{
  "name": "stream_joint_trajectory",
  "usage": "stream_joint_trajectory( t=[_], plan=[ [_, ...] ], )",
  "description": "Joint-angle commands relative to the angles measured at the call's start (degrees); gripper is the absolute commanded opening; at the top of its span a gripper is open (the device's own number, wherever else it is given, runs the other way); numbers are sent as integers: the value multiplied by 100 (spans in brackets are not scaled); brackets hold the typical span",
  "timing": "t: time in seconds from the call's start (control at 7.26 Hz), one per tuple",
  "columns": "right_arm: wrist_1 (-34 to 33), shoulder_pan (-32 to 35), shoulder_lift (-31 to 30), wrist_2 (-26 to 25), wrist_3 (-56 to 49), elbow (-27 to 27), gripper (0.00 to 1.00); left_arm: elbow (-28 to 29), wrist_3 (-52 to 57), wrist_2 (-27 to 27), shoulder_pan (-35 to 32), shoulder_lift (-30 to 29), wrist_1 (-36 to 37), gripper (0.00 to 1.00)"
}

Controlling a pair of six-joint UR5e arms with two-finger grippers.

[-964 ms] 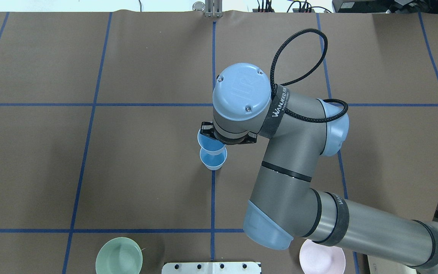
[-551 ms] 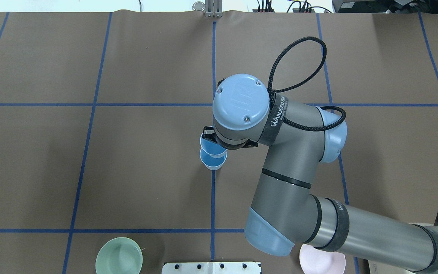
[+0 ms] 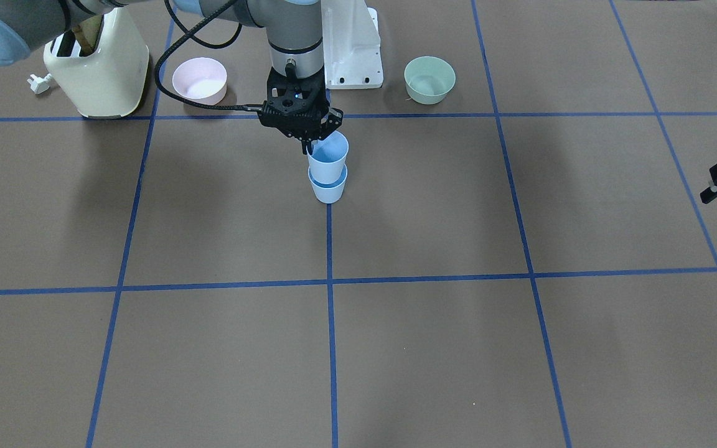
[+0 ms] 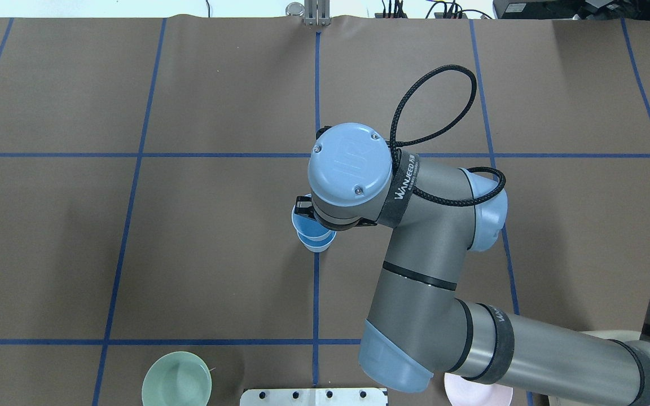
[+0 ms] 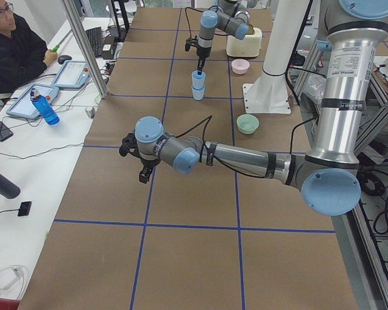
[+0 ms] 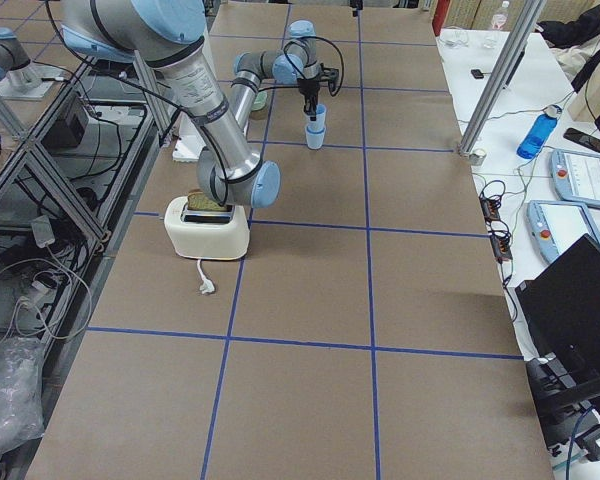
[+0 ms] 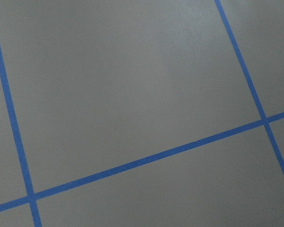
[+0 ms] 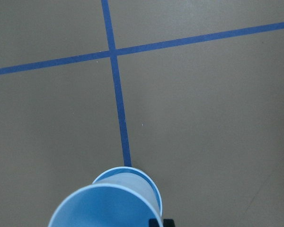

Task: Stack blue cups with both arms
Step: 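Lower the held cup into the center cup with the right gripper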

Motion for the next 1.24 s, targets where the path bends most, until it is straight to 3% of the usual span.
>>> stream_joint_trajectory(
  t=[0.0, 0.55, 0.69, 0.96, 1.1],
  plan=[
    [9, -37, 10, -5, 58, 2, 0, 4, 0, 0, 4, -3, -4, 98],
    [27, -54, -33, -48, -38, 19, 0, 4, -9, 0, 4, -3, -4, 98],
    [35, -54, -16, -14, -99, 37, 22, 4, -9, 0, 4, -12, -4, 98],
    [44, -54, -16, -40, -144, 115, 91, 4, -9, 0, 4, -12, -4, 98],
    [35, -45, -25, -31, -153, 142, 100, 4, -9, 0, 4, -12, -4, 98]
  ],
)
